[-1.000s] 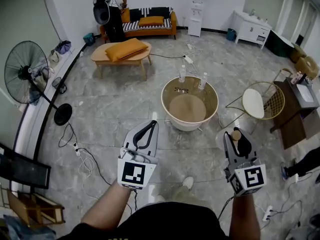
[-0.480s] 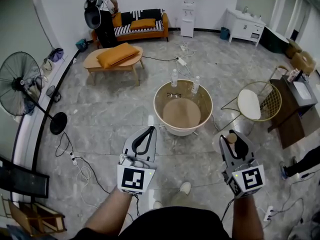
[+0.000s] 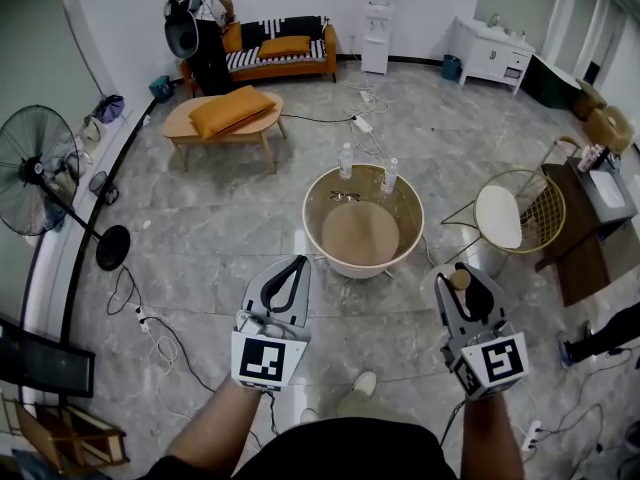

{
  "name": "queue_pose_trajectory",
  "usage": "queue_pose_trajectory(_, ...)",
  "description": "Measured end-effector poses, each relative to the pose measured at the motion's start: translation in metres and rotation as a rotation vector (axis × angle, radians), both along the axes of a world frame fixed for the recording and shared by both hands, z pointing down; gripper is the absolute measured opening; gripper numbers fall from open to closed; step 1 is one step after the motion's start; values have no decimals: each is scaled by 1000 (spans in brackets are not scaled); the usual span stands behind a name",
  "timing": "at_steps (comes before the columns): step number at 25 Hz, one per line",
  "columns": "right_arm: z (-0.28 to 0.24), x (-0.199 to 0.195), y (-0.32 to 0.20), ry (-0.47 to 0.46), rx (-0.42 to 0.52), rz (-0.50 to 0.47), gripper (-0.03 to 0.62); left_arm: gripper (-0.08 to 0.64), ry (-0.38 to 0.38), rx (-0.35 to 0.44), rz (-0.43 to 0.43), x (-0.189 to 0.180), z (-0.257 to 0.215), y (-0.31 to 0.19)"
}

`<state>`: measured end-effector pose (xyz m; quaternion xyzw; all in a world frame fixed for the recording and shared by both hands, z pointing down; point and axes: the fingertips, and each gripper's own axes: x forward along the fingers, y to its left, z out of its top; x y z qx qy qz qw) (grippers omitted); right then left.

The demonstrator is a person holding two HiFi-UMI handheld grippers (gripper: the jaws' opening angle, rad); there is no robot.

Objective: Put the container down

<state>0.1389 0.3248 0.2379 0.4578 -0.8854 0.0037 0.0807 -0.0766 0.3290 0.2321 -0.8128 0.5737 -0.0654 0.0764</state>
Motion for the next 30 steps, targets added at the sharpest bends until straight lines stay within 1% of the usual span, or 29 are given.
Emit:
queue_pose_trajectory(3,4,1,-13,10,-5,-7,150,15,-2,-6,2,1,1,-13)
queue_pose_trajectory(8,5,5,-27,-8,-17,-23,150,15,-2,-19,-3,8,2,-24)
queue_pose_trajectory(10,3,6,-33,-14,-17,-37,150,15,-7,-26,-11,11,4,-30)
queue_pose_trajectory(12,5,11,-40,0,-17,-47,150,15,-4,-30,-23,14,4,-36)
queue_pose_trajectory(16,2,19,-55,5,-2,-74,150,15,-2,-21,-35,26,0,-48)
queue_pose_trajectory(21,1,28,-71,-13,-3,-107,150,15,12,-27,-60,37,-1,-61)
queue_pose_trajectory(24,8,39,-79,-17,-10,-123,150,15,-5,-2,-76,45,-6,-65)
queue_pose_trajectory(30,9,50,-89,-32,-3,-134,150,15,-19,-15,-109,48,-4,-64)
